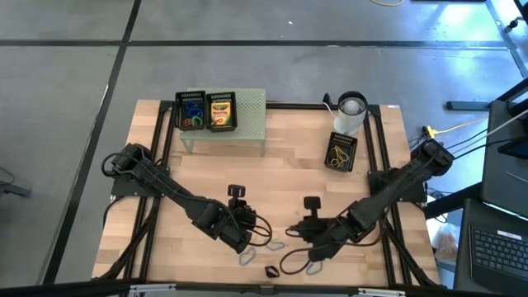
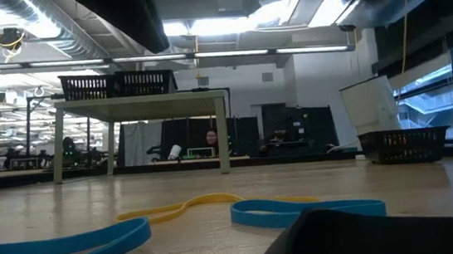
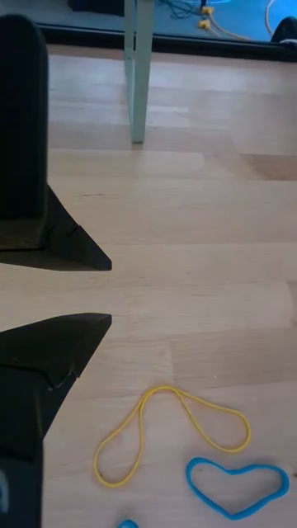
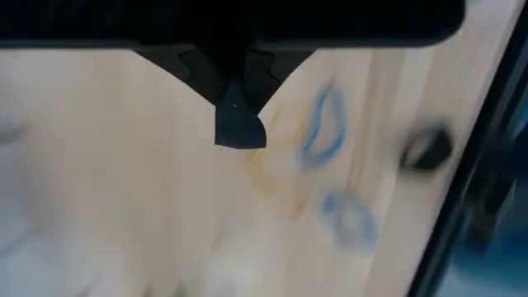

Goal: Pick & Place Office Desk Supplies
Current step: Put the black rubber band into the black bin

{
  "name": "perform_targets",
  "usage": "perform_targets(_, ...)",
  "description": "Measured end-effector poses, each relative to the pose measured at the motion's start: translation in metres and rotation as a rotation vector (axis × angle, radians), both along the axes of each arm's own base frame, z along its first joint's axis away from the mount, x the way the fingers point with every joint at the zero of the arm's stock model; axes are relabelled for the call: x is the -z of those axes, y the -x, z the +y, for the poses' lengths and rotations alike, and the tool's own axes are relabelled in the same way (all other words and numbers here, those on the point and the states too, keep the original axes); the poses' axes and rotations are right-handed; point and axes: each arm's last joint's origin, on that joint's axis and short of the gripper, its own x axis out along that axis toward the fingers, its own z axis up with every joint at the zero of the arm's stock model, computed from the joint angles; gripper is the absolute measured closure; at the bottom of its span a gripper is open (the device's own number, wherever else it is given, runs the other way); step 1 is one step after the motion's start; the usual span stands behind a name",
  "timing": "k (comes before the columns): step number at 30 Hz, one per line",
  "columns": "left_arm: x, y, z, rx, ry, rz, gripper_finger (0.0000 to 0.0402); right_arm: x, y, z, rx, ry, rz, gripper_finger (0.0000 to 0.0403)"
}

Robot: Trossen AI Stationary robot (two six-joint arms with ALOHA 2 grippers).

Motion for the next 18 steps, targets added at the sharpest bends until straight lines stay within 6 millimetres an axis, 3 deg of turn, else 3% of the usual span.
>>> perform_targets(7,0.000,0.000,0.000,-0.009,0.005,-0.006,0.0316,-0.065,-0.019,0.007,0.087,0.148,-0.289,0.0392)
perform_targets(11,0.000,0.000,0.000,-0.009,0.005,-0.006,0.0316,-0.095,-0.023,0.009,0.116,0.146,-0.378,0.0392)
perform_targets(18,0.000,0.000,0.000,-0.015,0.008,-0.010,0.0316,-0.114,-0.026,0.008,0.144,0.129,-0.424,0.0392)
